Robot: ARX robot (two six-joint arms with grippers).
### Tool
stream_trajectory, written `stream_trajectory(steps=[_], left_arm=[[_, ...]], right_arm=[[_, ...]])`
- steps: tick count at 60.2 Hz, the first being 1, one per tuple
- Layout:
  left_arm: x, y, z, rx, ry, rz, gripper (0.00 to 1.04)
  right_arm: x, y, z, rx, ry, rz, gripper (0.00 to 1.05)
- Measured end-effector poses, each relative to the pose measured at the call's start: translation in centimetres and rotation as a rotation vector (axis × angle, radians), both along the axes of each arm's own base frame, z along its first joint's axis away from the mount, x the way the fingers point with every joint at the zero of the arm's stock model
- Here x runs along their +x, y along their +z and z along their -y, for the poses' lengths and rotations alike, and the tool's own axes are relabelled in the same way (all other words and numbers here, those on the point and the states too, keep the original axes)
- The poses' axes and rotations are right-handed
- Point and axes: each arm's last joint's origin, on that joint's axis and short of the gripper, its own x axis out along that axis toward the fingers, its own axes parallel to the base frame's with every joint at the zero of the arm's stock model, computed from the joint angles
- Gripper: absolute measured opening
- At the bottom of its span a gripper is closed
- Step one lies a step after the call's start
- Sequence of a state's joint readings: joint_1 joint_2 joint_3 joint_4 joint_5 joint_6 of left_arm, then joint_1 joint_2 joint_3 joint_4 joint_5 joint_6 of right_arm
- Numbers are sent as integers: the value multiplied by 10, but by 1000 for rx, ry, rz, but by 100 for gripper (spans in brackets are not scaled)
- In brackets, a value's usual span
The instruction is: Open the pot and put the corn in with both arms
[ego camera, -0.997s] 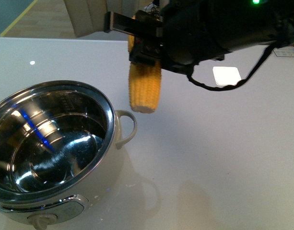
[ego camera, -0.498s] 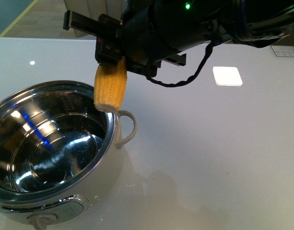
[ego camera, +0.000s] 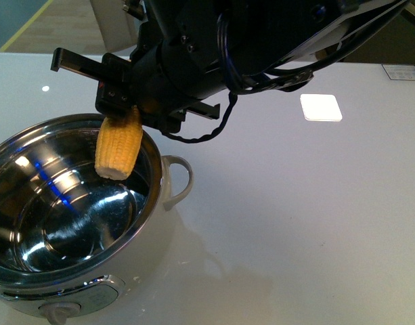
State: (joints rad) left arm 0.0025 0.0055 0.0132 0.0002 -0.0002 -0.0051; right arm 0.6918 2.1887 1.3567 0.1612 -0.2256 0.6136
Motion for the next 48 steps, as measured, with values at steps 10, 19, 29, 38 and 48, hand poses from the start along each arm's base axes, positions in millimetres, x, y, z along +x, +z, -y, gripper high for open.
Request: stream_trajectory(steps=[10, 19, 29, 38, 48], left_arm=[[0, 0, 0, 0, 0, 0, 98], [0, 0, 0, 0, 0, 0, 98], [0, 0, 0, 0, 0, 0, 98], [0, 0, 0, 0, 0, 0, 98], [0, 0, 0, 0, 0, 0, 98]], right_arm=[[-7, -5, -8, -10, 29, -20, 22], [-14, -21, -13, -50, 50, -58, 22], [-18, -37, -17, -84, 66, -92, 21], [-15, -37, -22, -86, 76, -93, 21], [-13, -37, -25, -87, 77, -91, 21]])
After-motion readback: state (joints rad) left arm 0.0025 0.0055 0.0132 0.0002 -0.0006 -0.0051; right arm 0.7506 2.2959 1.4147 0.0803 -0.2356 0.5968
